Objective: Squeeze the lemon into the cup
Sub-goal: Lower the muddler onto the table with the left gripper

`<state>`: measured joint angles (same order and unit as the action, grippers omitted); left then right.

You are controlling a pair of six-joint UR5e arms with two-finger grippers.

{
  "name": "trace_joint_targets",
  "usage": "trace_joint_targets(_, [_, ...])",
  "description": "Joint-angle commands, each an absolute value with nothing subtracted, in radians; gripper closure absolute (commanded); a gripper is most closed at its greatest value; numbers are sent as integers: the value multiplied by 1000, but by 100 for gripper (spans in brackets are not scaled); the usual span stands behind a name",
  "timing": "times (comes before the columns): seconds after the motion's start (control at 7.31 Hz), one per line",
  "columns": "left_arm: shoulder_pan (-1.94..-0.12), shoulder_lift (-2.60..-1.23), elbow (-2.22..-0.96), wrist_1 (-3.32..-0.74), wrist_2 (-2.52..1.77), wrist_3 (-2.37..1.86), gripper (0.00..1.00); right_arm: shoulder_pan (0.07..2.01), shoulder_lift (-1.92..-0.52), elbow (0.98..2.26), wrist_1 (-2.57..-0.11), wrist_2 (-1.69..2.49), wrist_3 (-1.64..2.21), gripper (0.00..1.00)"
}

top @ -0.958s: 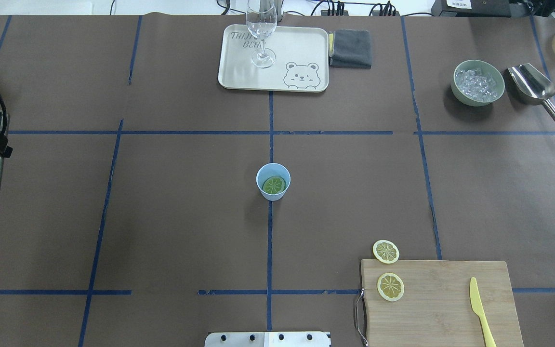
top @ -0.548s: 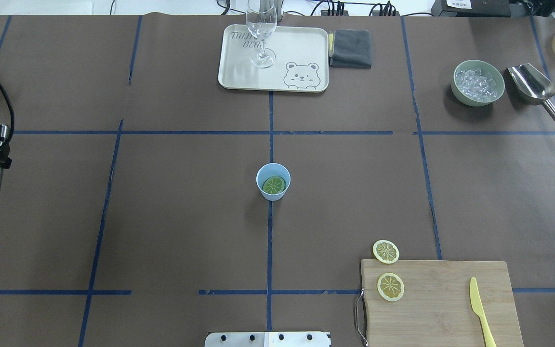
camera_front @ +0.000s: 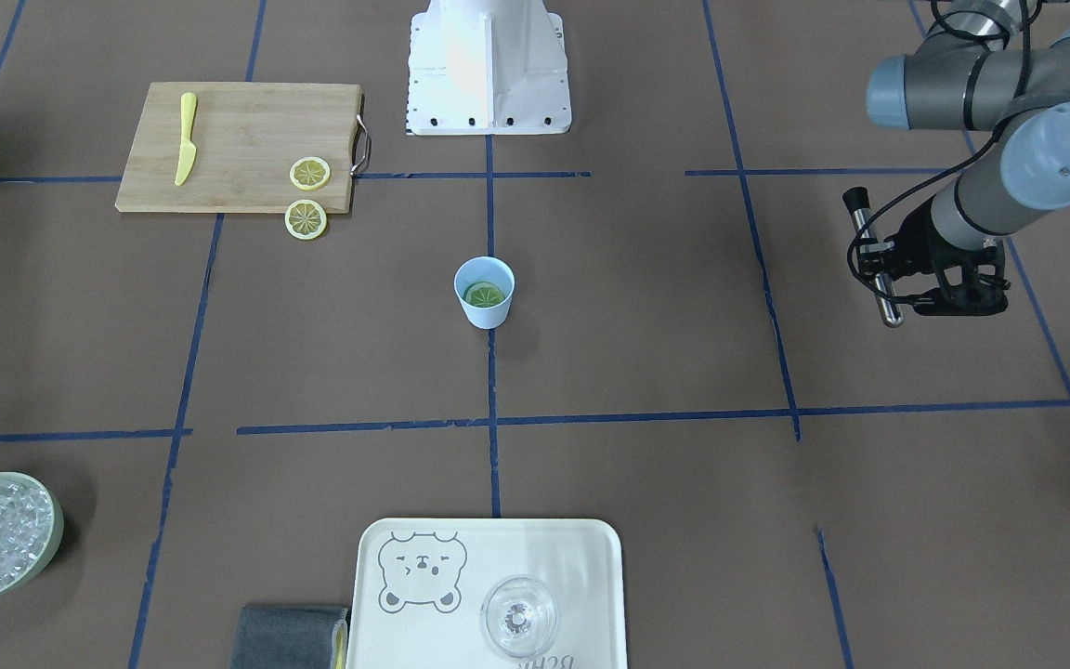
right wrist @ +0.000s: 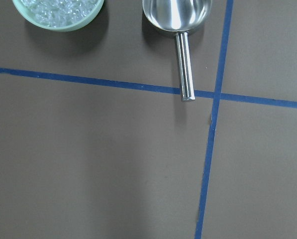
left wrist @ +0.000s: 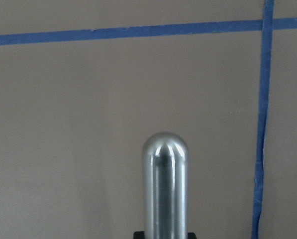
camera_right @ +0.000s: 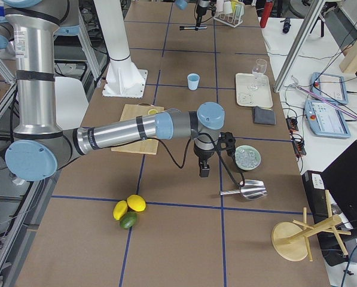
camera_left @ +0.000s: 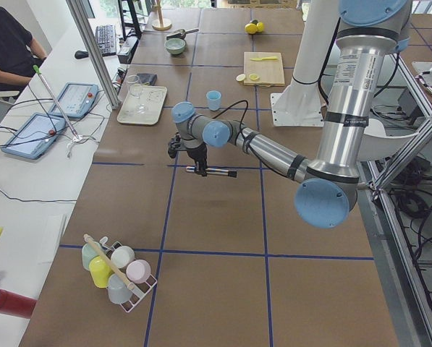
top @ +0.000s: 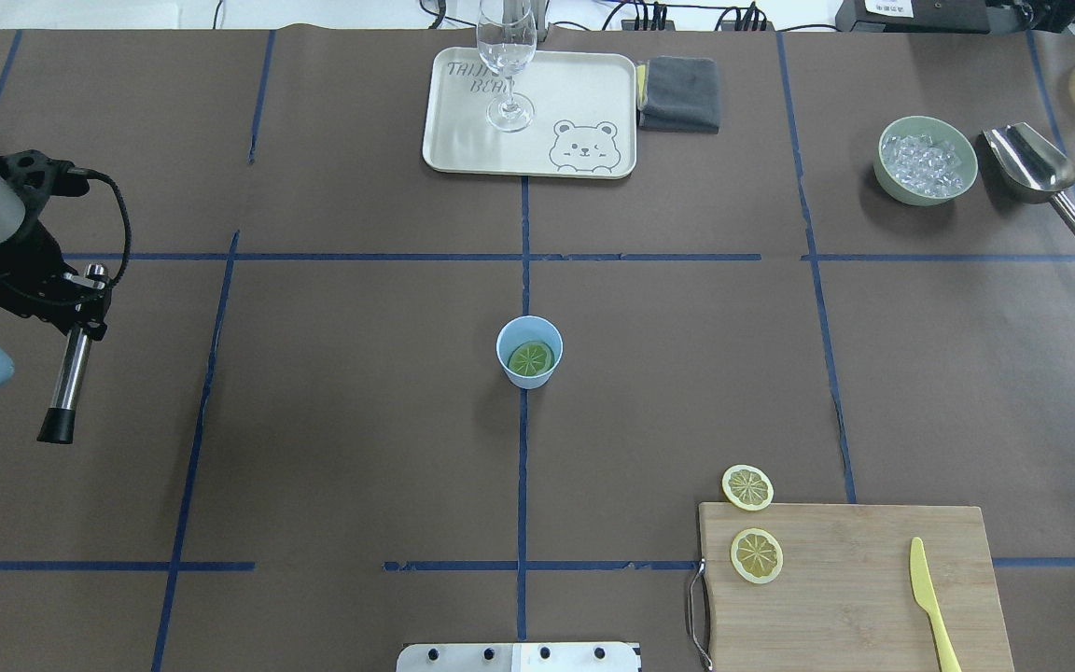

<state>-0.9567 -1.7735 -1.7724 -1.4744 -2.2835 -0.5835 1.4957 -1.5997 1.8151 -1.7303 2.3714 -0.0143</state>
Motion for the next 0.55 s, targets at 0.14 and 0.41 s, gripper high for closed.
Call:
trace_joint_targets(0.14, [-887,-1841,-1688,-1482,-2286,-583,100,1499,-1598,1784,-1730,2372,-20,0])
trace_joint_targets(0.41, [-885,-1882,-1622,-1492,-2286,-581,100,1499,-1595,1786,-1730,2372,-17,0])
